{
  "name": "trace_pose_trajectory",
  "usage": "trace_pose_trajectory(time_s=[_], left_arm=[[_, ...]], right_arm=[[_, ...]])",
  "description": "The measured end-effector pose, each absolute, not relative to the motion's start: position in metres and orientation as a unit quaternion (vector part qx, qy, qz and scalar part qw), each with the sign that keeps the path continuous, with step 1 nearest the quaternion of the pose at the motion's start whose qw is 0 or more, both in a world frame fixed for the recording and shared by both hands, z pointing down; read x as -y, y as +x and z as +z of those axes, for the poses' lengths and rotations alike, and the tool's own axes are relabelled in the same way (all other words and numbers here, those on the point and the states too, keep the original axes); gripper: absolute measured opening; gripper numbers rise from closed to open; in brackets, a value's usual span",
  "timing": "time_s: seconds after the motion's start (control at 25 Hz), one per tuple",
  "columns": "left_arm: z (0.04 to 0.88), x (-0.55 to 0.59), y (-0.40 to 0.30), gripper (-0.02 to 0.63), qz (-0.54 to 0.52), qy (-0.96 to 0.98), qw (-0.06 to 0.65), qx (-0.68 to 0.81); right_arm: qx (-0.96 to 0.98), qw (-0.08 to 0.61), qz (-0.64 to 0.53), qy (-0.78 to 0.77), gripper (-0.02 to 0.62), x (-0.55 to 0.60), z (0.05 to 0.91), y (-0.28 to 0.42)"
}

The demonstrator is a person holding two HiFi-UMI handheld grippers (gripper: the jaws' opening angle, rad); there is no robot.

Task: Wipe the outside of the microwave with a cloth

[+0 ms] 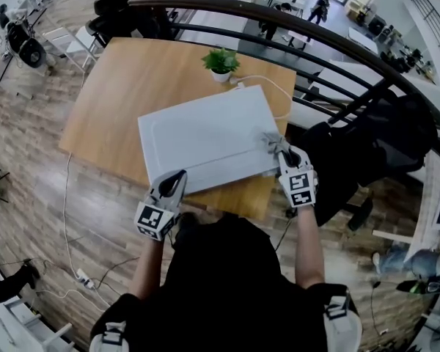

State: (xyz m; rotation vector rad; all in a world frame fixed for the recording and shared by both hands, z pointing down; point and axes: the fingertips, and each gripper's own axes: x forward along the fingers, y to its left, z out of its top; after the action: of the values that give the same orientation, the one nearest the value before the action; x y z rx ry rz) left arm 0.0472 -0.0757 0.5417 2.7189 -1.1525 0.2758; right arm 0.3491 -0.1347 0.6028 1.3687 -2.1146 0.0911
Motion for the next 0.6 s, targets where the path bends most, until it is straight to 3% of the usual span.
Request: trace_pose_trajectory(time_s=[0.6], left_arm=[[0.543,0.064,0.032,0.003,0.092,0.889,0.093,0.438]], right_arm=[[0.809,0.330,0.007,0.486,0.025,0.181,0.605,0.352]])
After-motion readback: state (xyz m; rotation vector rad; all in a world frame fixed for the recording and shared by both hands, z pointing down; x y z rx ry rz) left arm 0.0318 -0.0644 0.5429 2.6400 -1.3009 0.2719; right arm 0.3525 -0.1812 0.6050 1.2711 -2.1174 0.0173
